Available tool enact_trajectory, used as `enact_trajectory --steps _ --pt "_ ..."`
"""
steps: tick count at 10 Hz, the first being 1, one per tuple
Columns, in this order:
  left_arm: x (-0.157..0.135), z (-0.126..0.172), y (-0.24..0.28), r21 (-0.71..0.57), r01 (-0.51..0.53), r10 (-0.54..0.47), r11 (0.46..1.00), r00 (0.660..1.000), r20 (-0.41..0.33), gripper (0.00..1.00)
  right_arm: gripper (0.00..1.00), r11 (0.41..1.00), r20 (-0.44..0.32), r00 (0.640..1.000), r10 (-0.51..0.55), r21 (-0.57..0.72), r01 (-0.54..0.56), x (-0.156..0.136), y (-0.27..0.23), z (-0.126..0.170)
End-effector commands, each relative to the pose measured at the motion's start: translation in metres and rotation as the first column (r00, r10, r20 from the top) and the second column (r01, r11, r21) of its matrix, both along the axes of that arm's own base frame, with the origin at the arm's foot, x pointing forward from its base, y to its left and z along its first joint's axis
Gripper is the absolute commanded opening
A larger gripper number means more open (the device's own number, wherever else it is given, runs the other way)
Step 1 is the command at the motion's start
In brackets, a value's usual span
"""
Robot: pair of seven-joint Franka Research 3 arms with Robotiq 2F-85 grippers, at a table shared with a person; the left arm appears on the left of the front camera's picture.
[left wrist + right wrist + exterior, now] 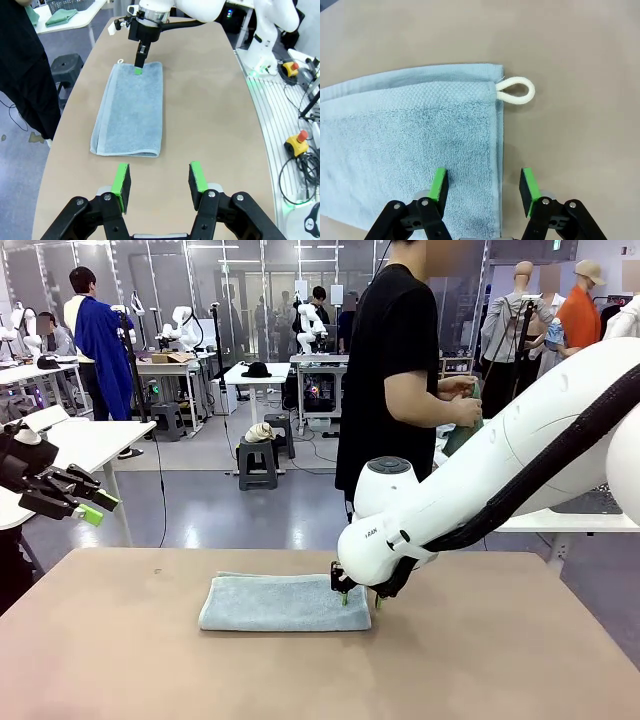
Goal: Fold the towels and place them in the basket.
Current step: When a person lays out a Towel with hook on the table, fold it in half twice.
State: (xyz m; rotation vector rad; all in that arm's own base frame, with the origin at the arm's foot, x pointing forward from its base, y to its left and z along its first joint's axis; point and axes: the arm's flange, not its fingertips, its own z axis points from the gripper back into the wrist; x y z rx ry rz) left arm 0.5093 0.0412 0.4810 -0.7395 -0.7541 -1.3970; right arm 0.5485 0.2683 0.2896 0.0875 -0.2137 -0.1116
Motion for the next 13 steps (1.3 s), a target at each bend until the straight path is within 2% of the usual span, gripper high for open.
enact_trajectory --steps 1,2,3,4,5,6,7,8,9,13 --pt "-0.0021 0.0012 -0.0002 -0.004 0.002 -0.002 1.000 1.000 0.003 0.61 0.53 0.999 0.010 0.999 -0.041 -0.032 0.041 0.0039 0.0104 -0.0015" --pt "-0.0021 0.0012 -0.0002 -0.004 0.002 -0.002 1.000 1.000 0.003 0.61 0.53 0.998 0.009 0.999 -0.042 -0.035 0.043 0.0043 0.0106 -0.0020" --pt "-0.0021 0.0012 -0.0002 -0.004 0.002 -0.002 1.000 1.000 0.003 0.61 0.33 0.998 0.009 0.999 -0.044 -0.037 0.044 0.0045 0.0108 -0.0031" --pt "-0.0021 0.0012 -0.0002 -0.004 0.002 -0.002 1.000 1.000 0.003 0.61 0.47 0.997 0.017 0.999 -0.050 -0.053 0.050 0.0045 0.0106 -0.0042" --pt "-0.0021 0.0012 -0.0002 -0.004 0.002 -0.002 1.000 1.000 0.003 0.61 0.13 0.997 0.018 0.998 -0.052 -0.059 0.053 0.0043 0.0100 -0.0048" --pt "-0.0021 0.0012 -0.0002 -0.004 0.002 -0.002 1.000 1.000 0.003 0.61 0.27 0.995 0.022 0.998 -0.057 -0.076 0.058 0.0042 0.0095 -0.0053" --pt "-0.0021 0.0012 -0.0002 -0.004 0.002 -0.002 1.000 1.000 0.003 0.61 0.00 0.994 0.023 0.998 -0.059 -0.092 0.061 0.0046 0.0097 -0.0058" --pt "-0.0021 0.0012 -0.0002 -0.004 0.002 -0.002 1.000 1.000 0.003 0.61 0.08 0.993 0.024 0.998 -0.060 -0.104 0.062 0.0046 0.0104 -0.0063" --pt "-0.0021 0.0012 -0.0002 -0.004 0.002 -0.002 1.000 1.000 0.003 0.61 0.00 0.992 0.022 0.998 -0.061 -0.111 0.063 0.0047 0.0107 -0.0071" --pt "-0.0021 0.0012 -0.0002 -0.004 0.002 -0.002 1.000 1.000 0.003 0.61 0.00 0.990 0.012 0.998 -0.054 -0.129 0.055 0.0039 0.0063 -0.0081"
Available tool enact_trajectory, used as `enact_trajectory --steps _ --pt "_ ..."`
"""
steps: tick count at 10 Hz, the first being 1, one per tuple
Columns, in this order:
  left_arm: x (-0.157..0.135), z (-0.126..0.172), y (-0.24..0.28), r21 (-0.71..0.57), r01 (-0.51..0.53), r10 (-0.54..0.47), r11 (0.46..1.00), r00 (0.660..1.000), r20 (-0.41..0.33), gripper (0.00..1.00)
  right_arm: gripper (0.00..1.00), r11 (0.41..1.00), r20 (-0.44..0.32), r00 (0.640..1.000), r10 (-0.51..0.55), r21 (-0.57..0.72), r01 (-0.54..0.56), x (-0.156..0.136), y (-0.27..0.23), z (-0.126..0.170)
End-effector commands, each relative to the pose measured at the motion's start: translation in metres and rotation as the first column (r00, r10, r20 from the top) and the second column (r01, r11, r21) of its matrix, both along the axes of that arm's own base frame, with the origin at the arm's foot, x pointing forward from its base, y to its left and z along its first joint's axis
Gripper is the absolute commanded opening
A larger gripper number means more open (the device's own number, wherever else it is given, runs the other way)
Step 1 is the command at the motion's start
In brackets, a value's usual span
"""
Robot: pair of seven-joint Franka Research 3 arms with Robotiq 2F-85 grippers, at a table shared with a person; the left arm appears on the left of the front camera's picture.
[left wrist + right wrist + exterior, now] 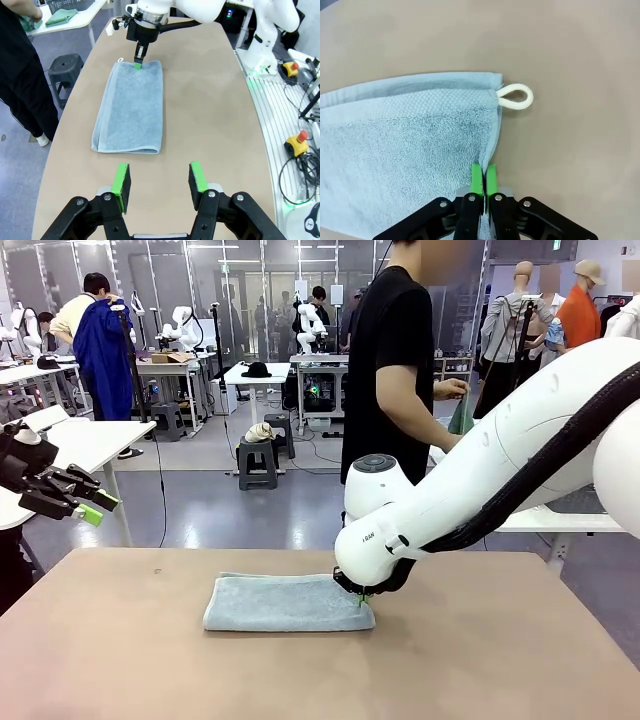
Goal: Fold the towels and place them in the basket.
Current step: When a person lays out a Towel with hook on the table, fold it in half twice.
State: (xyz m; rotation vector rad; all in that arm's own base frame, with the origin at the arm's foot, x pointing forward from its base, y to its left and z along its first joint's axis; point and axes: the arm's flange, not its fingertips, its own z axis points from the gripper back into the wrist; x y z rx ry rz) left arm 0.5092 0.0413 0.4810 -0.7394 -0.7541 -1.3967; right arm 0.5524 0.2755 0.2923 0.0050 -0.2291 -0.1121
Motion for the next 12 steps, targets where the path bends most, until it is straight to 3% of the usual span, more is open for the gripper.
enact_trajectory --steps 1,3,8,12 --pt "-0.002 0.001 0.000 -0.004 0.002 -0.002 1.000 1.000 0.003 0.61 0.00 0.999 0.025 0.999 -0.034 -0.031 0.035 -0.002 -0.011 -0.010" --pt "-0.002 0.001 0.000 -0.004 0.002 -0.002 1.000 1.000 0.003 0.61 0.00 0.999 0.024 1.000 -0.010 -0.035 0.011 -0.010 -0.037 -0.006" --pt "-0.002 0.001 0.000 -0.004 0.002 -0.002 1.000 1.000 0.003 0.61 0.00 0.994 0.022 0.998 -0.061 -0.086 0.063 -0.025 -0.107 0.005" --pt "-0.002 0.001 0.000 -0.004 0.002 -0.002 1.000 1.000 0.003 0.61 0.00 0.997 0.089 0.995 -0.038 -0.060 0.043 -0.021 -0.108 0.031"
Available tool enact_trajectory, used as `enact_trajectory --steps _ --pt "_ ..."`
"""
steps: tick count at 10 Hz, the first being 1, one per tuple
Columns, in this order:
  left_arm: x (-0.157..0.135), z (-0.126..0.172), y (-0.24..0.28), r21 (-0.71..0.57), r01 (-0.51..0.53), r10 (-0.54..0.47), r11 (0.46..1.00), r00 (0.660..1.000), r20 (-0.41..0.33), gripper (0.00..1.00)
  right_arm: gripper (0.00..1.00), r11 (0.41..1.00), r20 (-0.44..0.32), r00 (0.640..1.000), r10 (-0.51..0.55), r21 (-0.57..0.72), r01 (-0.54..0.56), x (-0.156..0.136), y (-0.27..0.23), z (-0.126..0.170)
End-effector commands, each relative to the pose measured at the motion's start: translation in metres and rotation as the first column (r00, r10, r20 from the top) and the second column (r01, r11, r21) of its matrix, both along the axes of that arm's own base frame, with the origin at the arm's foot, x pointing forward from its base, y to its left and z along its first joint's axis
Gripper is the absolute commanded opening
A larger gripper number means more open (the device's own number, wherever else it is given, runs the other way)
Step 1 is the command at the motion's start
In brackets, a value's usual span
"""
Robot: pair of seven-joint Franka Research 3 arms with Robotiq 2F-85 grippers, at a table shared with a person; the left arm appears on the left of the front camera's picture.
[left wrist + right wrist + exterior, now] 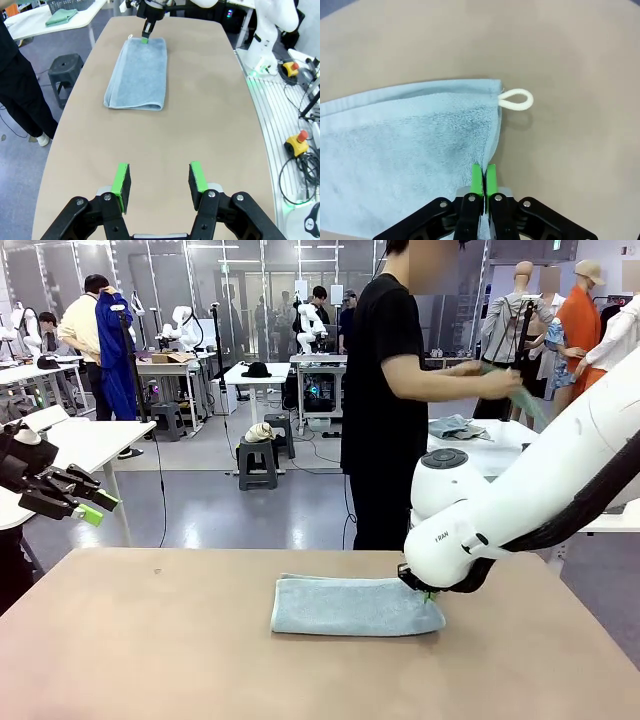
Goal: Fold the towels and place them in the basket.
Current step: When a person lays out a Towel with hook on the table, fold it in half twice.
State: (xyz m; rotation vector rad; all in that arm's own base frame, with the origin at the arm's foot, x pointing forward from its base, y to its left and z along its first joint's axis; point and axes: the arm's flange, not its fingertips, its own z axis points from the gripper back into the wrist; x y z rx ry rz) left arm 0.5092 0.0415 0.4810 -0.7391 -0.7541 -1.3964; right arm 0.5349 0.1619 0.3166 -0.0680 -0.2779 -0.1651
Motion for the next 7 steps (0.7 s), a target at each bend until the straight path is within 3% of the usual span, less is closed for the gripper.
enact_trajectory --steps 1,3,7 --pt "-0.002 0.001 0.000 -0.004 0.003 -0.003 1.000 1.000 0.003 0.61 0.00 0.999 0.055 0.998 0.041 -0.010 -0.041 -0.004 0.016 0.021" --pt "-0.002 0.001 0.000 -0.004 0.003 -0.003 1.000 1.000 0.003 0.61 0.00 0.995 0.069 0.994 0.082 -0.054 -0.079 -0.002 0.052 0.051" --pt "-0.002 0.001 0.000 -0.004 0.003 -0.003 1.000 1.000 0.003 0.61 0.00 0.984 0.078 0.986 0.150 -0.112 -0.141 0.005 0.153 0.070"
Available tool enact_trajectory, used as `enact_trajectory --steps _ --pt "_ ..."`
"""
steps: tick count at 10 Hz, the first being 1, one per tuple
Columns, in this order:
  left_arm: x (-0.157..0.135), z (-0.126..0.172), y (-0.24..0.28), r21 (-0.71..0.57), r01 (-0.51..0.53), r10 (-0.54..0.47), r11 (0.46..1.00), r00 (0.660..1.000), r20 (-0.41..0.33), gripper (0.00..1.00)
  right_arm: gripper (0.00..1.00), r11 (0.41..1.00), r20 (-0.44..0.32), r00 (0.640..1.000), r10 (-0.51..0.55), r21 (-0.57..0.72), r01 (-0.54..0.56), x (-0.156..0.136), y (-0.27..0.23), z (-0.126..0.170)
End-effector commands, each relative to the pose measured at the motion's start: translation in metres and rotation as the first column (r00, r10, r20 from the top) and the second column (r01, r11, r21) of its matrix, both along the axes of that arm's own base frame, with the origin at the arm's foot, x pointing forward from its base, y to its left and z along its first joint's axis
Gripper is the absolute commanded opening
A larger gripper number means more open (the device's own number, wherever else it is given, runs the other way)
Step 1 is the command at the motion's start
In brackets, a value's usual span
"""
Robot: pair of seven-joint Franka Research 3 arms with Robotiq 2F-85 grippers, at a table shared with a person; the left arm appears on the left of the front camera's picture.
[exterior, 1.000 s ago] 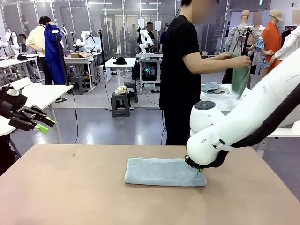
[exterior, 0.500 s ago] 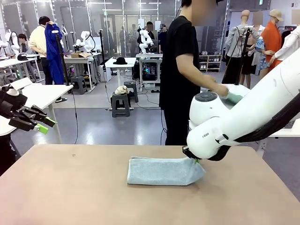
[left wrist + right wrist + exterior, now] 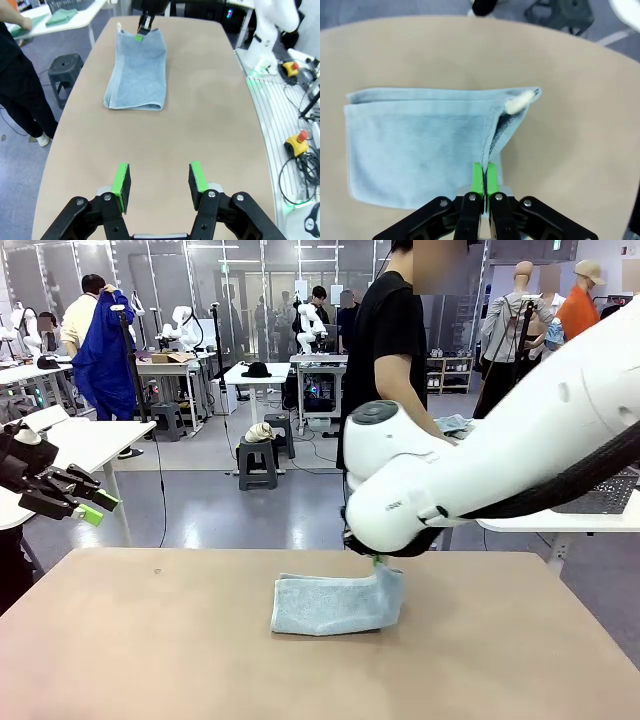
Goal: Fold the towels and place them in the basket.
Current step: When a person lays out a Towel with hook on the table, fold it in half twice.
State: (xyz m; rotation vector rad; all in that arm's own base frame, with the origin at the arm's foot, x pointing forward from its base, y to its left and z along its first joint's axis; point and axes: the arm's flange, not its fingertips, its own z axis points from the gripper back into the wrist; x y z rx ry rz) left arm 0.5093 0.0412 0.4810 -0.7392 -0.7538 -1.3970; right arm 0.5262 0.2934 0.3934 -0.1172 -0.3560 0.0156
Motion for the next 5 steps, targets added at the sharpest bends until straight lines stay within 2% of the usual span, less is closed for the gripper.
enact_trajectory --steps 1,5 --pt "-0.002 0.001 0.000 -0.004 0.002 -0.002 1.000 1.000 0.003 0.61 0.00 1.000 0.020 1.000 -0.022 -0.022 0.022 0.016 0.039 -0.009" --pt "-0.002 0.001 0.000 -0.004 0.002 -0.002 1.000 1.000 0.003 0.61 0.00 0.993 -0.047 0.997 -0.059 0.096 0.063 0.028 0.101 -0.039"
